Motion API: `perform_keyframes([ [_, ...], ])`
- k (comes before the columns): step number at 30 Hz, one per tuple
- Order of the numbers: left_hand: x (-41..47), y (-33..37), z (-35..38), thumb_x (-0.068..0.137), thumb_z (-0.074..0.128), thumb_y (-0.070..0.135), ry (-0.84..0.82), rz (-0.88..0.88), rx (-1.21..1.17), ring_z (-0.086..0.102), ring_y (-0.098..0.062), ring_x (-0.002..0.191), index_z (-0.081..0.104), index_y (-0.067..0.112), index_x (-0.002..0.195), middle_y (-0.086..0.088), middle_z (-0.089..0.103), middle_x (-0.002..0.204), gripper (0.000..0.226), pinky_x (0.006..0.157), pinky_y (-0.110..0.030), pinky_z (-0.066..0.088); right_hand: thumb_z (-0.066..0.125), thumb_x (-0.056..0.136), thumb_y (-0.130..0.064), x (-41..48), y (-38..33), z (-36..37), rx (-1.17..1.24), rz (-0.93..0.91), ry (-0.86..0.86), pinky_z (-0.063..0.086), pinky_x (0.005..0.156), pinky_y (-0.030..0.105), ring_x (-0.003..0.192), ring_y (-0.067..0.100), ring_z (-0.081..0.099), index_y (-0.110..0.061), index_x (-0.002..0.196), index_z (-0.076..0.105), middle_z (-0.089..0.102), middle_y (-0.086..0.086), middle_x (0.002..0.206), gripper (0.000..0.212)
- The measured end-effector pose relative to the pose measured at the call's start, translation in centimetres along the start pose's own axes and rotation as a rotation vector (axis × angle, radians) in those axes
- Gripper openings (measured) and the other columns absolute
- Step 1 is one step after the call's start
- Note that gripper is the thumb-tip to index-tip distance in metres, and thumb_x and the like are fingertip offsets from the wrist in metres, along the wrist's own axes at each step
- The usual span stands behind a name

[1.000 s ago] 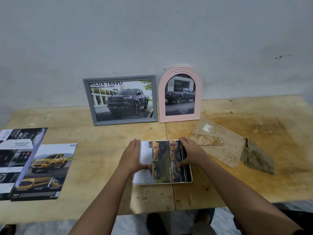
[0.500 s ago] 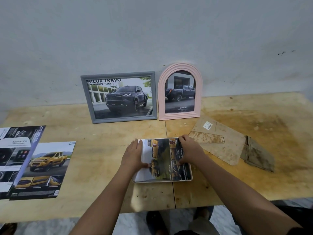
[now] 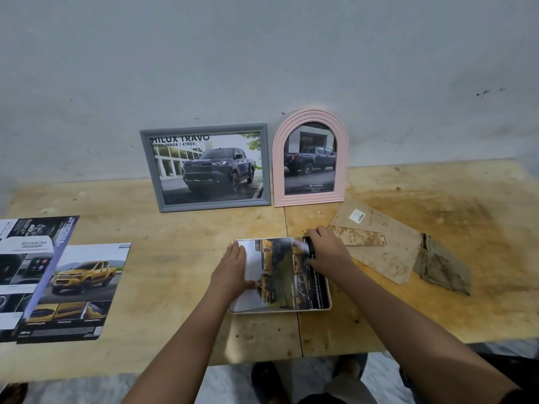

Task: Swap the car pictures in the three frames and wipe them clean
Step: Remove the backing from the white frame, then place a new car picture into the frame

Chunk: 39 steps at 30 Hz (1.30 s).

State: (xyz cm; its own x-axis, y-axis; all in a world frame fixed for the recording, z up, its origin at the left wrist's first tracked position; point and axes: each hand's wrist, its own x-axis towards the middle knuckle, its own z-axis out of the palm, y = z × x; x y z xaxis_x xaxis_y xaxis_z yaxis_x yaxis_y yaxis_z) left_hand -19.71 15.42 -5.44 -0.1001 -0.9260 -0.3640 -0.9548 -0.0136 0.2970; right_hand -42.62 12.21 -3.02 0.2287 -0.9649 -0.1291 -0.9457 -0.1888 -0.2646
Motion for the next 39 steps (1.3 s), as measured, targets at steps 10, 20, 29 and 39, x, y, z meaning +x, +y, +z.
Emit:
perform_keyframes([
  [10, -0.1, 0.3, 0.1, 0.080, 0.068, 0.042, -0.056, 0.017, -0.015, -0.010, -0.030, 0.145, 0.002, 0.002, 0.147, -0.016, -0.008, 0.157, 0.103, 0.117, -0.035, 0.010, 0.055, 0.090, -0.008, 0.0, -0.8, -0.6, 0.606, 0.257, 0.007, 0.040, 0.080, 0.027, 0.095, 0.019, 0.048, -0.012, 0.095, 0.059, 0.047, 0.006, 0.104, 0.008],
  [20, 0.5, 1.6, -3.4, 0.072, 0.076, 0.041, 0.134, 0.001, -0.241, 0.003, -0.028, 0.145, 0.010, 0.015, 0.149, -0.009, 0.010, 0.157, 0.105, 0.118, -0.045, 0.014, 0.051, 0.094, -0.014, -0.6, -1.4, -5.4, 0.987, 0.122, -0.139, 0.051, 0.066, 0.032, 0.081, 0.022, 0.064, -0.015, 0.096, 0.050, 0.063, 0.008, 0.097, 0.002],
  [29, -2.0, 1.6, -7.1, 0.078, 0.073, 0.031, 0.225, -0.165, -1.365, 0.061, -0.019, 0.103, 0.050, 0.014, 0.124, -0.009, 0.059, 0.124, 0.054, 0.085, -0.031, 0.051, 0.053, 0.092, -0.008, 1.8, -1.4, -11.3, 1.381, 0.196, 0.111, 0.051, 0.063, 0.030, 0.073, 0.021, 0.062, -0.011, 0.104, 0.053, 0.064, 0.008, 0.088, 0.012],
  [39, -6.1, 2.8, -8.6, 0.078, 0.068, 0.009, 0.299, 0.098, -1.943, 0.064, -0.025, 0.086, 0.058, 0.004, 0.115, -0.016, 0.066, 0.108, 0.038, 0.075, -0.032, 0.056, 0.050, 0.092, -0.005, 3.2, -3.5, -10.8, 1.695, 0.313, 0.172, 0.049, 0.077, 0.046, 0.076, 0.025, 0.061, -0.012, 0.099, 0.056, 0.063, 0.012, 0.089, 0.011],
])
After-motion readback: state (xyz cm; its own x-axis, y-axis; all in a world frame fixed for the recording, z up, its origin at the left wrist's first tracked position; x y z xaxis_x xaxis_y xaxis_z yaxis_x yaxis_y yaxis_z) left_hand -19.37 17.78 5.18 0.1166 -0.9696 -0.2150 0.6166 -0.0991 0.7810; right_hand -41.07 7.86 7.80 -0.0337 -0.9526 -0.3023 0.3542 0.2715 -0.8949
